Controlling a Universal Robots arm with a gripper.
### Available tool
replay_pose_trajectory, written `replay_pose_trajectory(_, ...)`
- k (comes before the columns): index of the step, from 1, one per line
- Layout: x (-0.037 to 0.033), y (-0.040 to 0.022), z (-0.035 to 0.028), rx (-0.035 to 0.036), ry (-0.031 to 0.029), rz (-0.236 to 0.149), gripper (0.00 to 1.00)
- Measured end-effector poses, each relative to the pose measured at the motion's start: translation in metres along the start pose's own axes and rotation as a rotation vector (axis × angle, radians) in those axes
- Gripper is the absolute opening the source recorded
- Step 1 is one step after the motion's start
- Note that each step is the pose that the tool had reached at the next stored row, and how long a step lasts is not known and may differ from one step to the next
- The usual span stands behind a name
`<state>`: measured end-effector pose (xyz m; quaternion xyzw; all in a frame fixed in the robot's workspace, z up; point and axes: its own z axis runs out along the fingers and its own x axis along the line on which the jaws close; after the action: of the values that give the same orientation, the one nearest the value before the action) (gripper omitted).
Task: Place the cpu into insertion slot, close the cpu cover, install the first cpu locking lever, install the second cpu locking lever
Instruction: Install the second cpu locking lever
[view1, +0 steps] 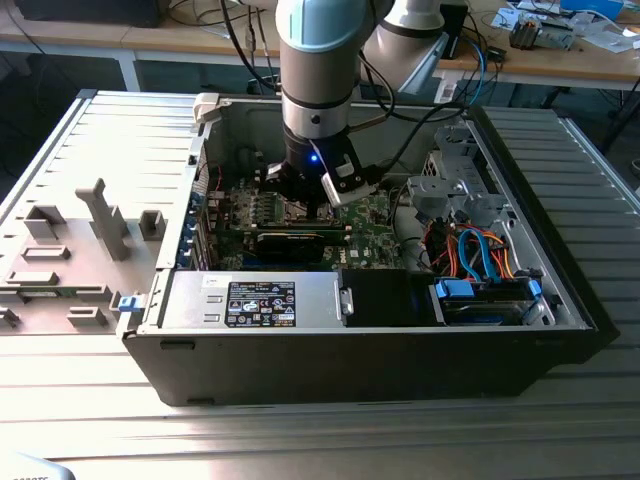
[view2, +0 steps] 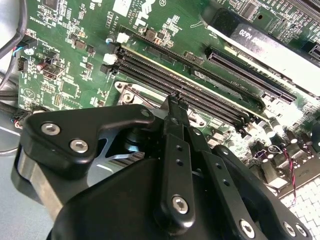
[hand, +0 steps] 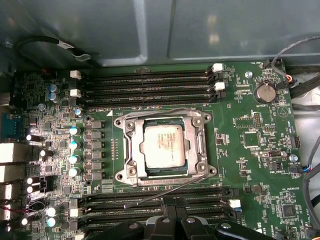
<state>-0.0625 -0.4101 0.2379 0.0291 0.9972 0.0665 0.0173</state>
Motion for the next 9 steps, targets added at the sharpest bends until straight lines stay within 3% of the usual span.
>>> replay_pose_trajectory(5,0.0038,0.0015,0.0007,-0.0033,0.0004,0.000,0.11)
replay_pose_trajectory(7,0.0085,0.0014,0.0006,-0.0192,0.0012,0.001,0.11)
replay_pose_trajectory(8,0.0104,0.0013,0.0006,-0.0308,0.0017,0.001,0.11)
replay_pose_trajectory(9,0.0133,0.0012,0.0005,-0.0505,0.0025,0.002,0.11)
